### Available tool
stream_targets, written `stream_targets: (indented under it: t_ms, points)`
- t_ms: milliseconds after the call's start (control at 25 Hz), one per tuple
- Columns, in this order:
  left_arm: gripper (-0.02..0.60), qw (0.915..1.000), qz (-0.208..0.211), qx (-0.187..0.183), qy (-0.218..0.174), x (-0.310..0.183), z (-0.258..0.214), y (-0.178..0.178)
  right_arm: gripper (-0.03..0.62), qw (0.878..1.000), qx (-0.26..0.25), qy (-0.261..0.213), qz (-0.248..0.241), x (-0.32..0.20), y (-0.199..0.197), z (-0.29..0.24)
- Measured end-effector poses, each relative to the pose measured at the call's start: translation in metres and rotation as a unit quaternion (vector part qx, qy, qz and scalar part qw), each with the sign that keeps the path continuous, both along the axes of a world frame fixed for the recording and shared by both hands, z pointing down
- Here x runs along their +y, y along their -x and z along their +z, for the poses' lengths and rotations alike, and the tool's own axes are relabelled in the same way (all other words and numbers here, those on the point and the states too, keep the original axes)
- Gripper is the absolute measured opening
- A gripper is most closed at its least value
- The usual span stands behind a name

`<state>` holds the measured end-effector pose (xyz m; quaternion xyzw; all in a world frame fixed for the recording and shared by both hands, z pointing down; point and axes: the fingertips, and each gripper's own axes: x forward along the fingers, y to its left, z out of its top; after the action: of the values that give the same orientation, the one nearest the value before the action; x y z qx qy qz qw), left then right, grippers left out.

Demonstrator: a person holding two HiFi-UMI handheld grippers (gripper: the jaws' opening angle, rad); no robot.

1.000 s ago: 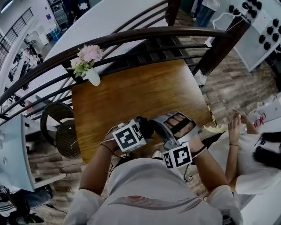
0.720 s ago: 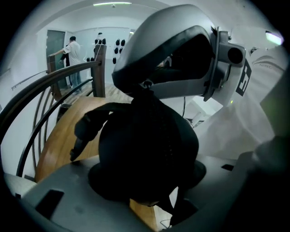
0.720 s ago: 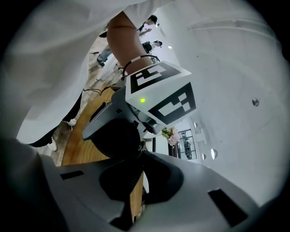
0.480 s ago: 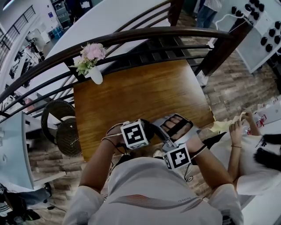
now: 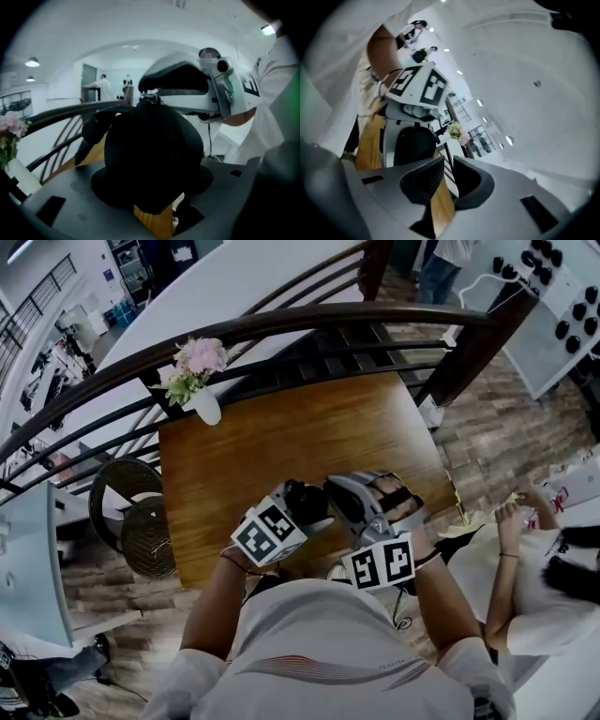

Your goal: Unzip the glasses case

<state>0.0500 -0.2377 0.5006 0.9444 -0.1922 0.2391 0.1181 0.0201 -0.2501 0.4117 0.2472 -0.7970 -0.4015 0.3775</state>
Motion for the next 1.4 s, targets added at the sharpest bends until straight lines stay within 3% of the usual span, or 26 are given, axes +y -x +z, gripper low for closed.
stream_targets:
  t_ms: [40,120,240,400,480,560,760,1400]
  points:
    - [0.265,0.9985,-0.038,0.027,-0.028,-0.012,-0.015,0.006,0.109,0.998,-0.051,0.013,0.030,-0.009,-0.008,-0.010]
    - [0.265,0.9884,-0.112,0.066,-0.079,-0.033,-0.043,0.024,0.086,0.983,-0.155,0.041,0.090,-0.028,-0.029,-0.027]
    - [0.265,0.9615,-0.213,0.117,-0.128,-0.054,-0.083,0.057,0.059,0.944,-0.279,0.081,0.157,-0.050,-0.059,-0.043]
    - [0.266,0.9225,-0.301,0.164,-0.176,-0.063,-0.122,0.101,0.051,0.886,-0.387,0.126,0.222,-0.068,-0.098,-0.042]
    - [0.267,0.9097,-0.325,0.171,-0.194,-0.062,-0.134,0.118,0.051,0.863,-0.424,0.138,0.239,-0.073,-0.116,-0.042]
    - [0.267,0.9024,-0.341,0.168,-0.203,-0.061,-0.138,0.131,0.051,0.849,-0.444,0.138,0.250,-0.075,-0.130,-0.044]
    - [0.267,0.8928,-0.369,0.174,-0.191,-0.061,-0.136,0.145,0.051,0.843,-0.457,0.132,0.252,-0.074,-0.140,-0.049]
    - [0.267,0.8995,-0.358,0.167,-0.186,-0.057,-0.132,0.130,0.051,0.843,-0.460,0.143,0.238,-0.070,-0.131,-0.044]
